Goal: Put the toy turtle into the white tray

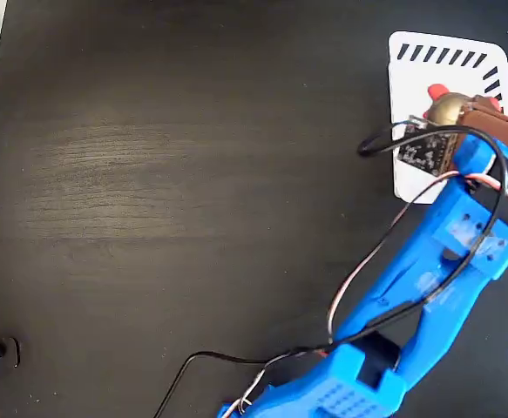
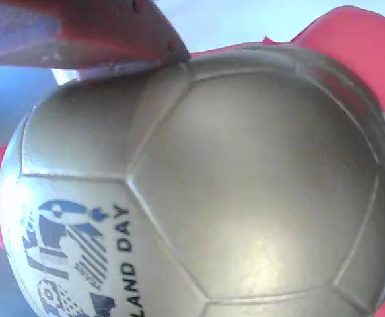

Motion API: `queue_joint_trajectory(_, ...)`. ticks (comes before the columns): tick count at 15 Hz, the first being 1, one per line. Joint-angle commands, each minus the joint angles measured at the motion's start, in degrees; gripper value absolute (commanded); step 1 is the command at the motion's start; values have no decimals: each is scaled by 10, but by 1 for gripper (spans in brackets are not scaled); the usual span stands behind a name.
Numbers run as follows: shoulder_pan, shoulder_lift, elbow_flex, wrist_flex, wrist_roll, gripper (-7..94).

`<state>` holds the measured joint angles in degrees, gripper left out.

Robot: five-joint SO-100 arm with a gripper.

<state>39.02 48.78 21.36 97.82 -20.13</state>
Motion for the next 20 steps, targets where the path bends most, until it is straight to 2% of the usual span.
queue_joint_trajectory(1, 10, -17, -69, 2, -4, 0)
queue_joint_trajectory(6, 16, -106, -150, -1, 7, 0)
queue_joint_trajectory(8, 16, -127, -163, -1, 7, 6)
queue_joint_trajectory(9, 16, -130, -163, -1, 7, 17)
queue_joint_trajectory(10, 16, -131, -163, -1, 8, 33)
queue_joint_trajectory(13, 16, -131, -160, 2, 6, 59)
queue_joint_trajectory(20, 25, -105, -153, 6, 7, 59)
